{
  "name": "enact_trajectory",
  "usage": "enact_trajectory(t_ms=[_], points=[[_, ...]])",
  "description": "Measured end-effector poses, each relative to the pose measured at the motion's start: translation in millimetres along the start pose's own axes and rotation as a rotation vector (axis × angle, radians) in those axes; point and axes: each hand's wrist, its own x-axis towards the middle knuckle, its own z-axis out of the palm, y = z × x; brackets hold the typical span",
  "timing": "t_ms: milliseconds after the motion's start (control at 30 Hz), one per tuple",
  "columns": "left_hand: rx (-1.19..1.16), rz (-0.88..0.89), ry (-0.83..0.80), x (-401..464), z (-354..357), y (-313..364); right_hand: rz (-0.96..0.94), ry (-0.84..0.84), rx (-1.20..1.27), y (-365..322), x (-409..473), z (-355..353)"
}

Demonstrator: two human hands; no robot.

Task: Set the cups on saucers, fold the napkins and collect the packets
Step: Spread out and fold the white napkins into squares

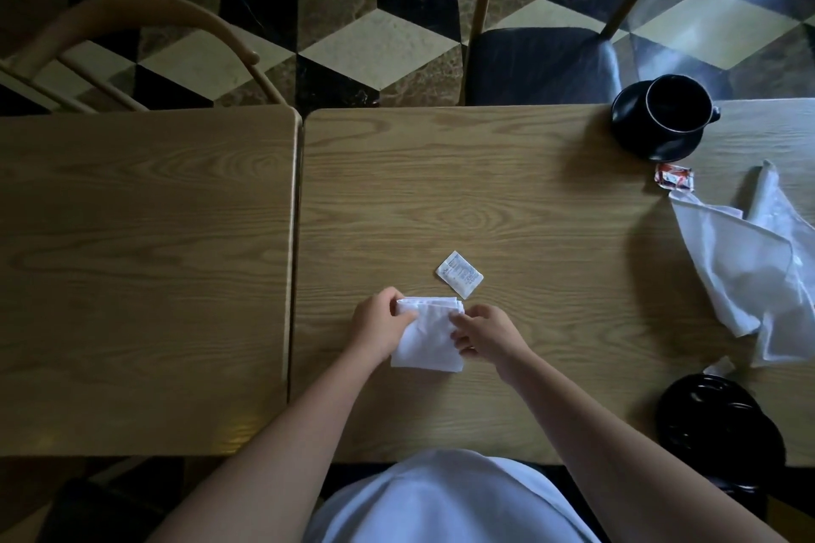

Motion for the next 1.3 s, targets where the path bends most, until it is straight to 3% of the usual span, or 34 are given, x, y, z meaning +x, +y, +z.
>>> enact_trajectory(t_ms=[167,233,300,400,467,567,767,967,1167,1300], points=[[0.255,0.037,0.129,9,7,10,-0.057,0.108,0.021,4,1,4],[0.404,0.084,0.168,5,8,15,-0.164,0.169,-0.230,14,-5,5],[0.489,0.210,0.153,-6,7,18,-0.293,0.120,-0.477,25,-14,9],[0.537,0.508,-0.065,-27,2,11,-0.453,-0.038,-0.848,38,-19,20],[0.620,0.574,-0.253,-37,-2,2,-0.527,-0.056,-0.989,41,-15,26],[0.786,0.485,-0.361,-38,2,-2,-0.566,-0.012,-1.089,40,-7,31],[0.863,0.273,-0.297,-11,6,6,-0.526,0.036,-1.155,34,7,26],[1.063,0.234,-0.256,5,28,21,-0.488,-0.015,-1.296,18,17,30],[1.044,0.202,-0.263,11,34,24,-0.568,-0.105,-1.294,18,27,25],[0.847,0.225,-0.238,4,18,13,-0.641,-0.106,-1.209,27,27,14]])
